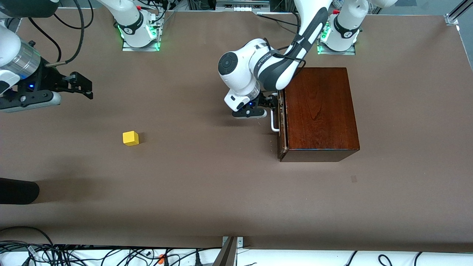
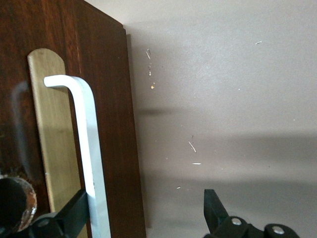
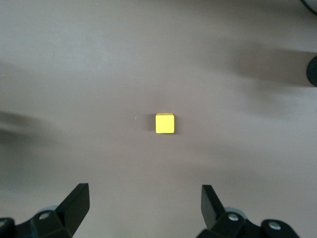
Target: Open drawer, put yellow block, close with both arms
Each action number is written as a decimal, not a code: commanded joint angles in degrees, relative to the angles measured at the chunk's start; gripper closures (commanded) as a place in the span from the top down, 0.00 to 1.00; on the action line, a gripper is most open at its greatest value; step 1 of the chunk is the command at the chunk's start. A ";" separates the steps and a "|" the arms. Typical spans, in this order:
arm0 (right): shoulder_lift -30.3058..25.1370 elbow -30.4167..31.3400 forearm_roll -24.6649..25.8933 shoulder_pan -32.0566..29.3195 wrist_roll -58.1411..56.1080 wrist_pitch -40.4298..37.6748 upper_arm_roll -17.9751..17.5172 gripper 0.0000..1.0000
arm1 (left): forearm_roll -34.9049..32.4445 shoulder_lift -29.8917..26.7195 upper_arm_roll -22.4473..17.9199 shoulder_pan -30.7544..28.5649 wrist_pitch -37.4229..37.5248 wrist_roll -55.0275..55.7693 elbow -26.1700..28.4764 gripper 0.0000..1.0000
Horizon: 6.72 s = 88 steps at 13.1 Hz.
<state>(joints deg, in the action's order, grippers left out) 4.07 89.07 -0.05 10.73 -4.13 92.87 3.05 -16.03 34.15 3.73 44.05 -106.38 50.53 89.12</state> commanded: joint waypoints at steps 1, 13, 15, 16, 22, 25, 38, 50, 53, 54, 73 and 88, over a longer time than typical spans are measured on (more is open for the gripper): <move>0.42 -1.45 0.49 1.13 0.00 -1.02 0.11 1.00 | 4.67 2.33 0.40 2.17 -5.49 1.51 -2.28 1.00; 0.50 -1.54 0.75 1.49 0.00 -0.94 0.38 1.00 | 9.52 2.85 0.40 3.67 -7.35 1.59 -5.26 1.00; 0.50 -1.54 0.75 1.49 0.00 -0.94 0.38 1.00 | 10.04 3.12 0.40 3.76 -7.35 1.59 -5.62 1.00; 0.50 -1.54 0.75 1.49 0.00 -0.94 0.38 1.00 | 10.22 3.21 0.40 3.76 -7.35 1.59 -5.71 1.00; 0.50 -1.54 0.75 1.49 0.00 -0.94 0.38 1.00 | 10.31 3.21 0.40 3.76 -7.35 1.59 -6.94 1.00; 0.50 -1.54 0.75 1.49 0.00 -0.94 0.38 1.00 | 10.31 3.21 0.40 3.67 -7.35 1.59 -6.85 1.00; 0.50 -1.54 0.84 1.49 0.00 -1.02 0.38 1.00 | 9.26 0.93 0.23 2.97 -6.30 0.45 -7.03 1.00; 1.73 -1.71 0.58 1.23 -0.96 2.49 0.46 1.00 | 9.87 -11.89 -1.00 -14.67 13.92 -26.59 -16.96 1.00; 4.09 -1.10 0.22 2.62 -1.40 -0.38 0.20 1.00 | 9.61 -14.89 -1.18 -22.41 18.37 -32.15 -15.65 1.00; 4.89 -0.66 0.31 2.81 -2.02 -1.28 0.11 1.00 | 10.13 -15.07 -0.48 -25.91 21.19 -33.81 -15.47 1.00; 22.21 22.81 -1.27 -1.24 -2.90 37.99 0.64 1.00 | 17.08 -31.95 -7.95 -36.50 10.58 -48.86 2.65 1.00; 18.36 22.57 -0.30 0.95 -8.61 40.05 -1.72 0.04 | 15.41 -31.33 -7.77 -36.67 12.86 -49.82 2.55 1.00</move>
<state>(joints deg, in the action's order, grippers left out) 26.38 113.07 -0.26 10.23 -10.96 136.07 2.98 0.72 2.30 -4.19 7.64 -94.66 1.84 92.98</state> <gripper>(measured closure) 0.449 0.000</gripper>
